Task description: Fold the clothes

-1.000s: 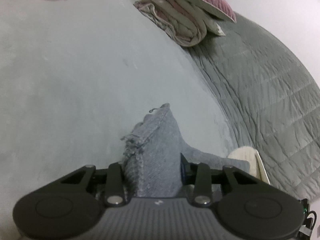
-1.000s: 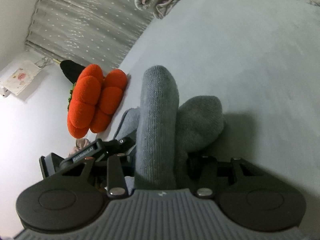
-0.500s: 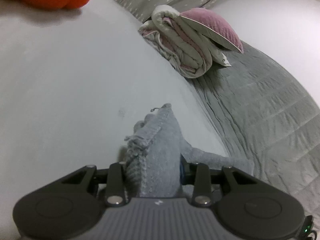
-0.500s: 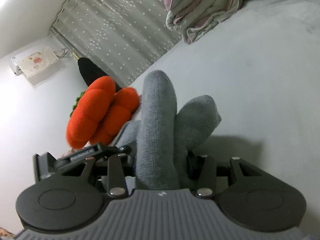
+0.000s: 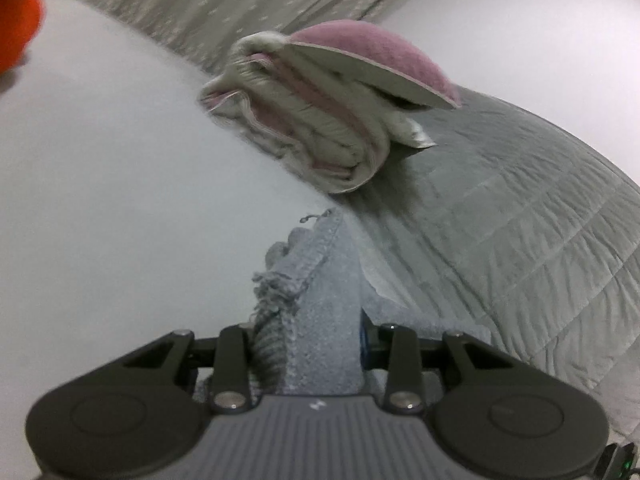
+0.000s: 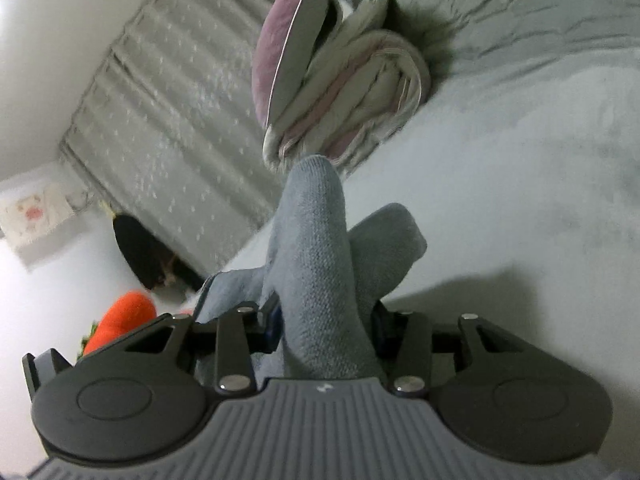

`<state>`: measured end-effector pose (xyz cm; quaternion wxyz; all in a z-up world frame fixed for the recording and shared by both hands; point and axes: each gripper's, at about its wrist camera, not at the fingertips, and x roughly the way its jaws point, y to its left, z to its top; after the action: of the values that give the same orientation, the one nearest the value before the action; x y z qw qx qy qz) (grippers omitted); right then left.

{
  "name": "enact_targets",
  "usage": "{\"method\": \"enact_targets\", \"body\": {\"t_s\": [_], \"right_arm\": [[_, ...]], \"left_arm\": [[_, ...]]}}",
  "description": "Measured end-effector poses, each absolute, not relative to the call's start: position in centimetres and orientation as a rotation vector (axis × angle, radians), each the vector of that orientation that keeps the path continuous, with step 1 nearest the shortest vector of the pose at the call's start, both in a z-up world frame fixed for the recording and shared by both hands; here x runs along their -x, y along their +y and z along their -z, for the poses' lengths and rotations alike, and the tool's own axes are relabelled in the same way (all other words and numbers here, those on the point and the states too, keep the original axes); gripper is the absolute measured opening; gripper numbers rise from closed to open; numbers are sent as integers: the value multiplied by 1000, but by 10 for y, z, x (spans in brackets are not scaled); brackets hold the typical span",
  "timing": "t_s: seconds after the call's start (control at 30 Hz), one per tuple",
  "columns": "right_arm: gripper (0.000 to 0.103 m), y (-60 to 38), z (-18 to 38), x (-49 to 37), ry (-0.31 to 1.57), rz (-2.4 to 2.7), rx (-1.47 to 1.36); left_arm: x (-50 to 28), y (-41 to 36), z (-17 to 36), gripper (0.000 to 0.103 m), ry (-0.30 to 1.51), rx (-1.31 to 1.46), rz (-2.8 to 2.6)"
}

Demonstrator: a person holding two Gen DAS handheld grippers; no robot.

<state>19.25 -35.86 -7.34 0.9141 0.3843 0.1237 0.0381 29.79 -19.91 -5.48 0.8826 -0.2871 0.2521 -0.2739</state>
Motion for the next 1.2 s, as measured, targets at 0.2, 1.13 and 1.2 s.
{"method": "enact_targets", "body": {"t_s": [0.2,1.13,1.2], "right_arm": [[44,-377,96,-203,261,-50,-668],[0,-376,110,-202,291,182,-563],[0,-367,105,-199,282,190,-520]], "left_arm": [[-321,-231,87,34,468,538,578],[-352,-221,89,3,526,413,631],[-349,-219,86,3,513,406,634]]}}
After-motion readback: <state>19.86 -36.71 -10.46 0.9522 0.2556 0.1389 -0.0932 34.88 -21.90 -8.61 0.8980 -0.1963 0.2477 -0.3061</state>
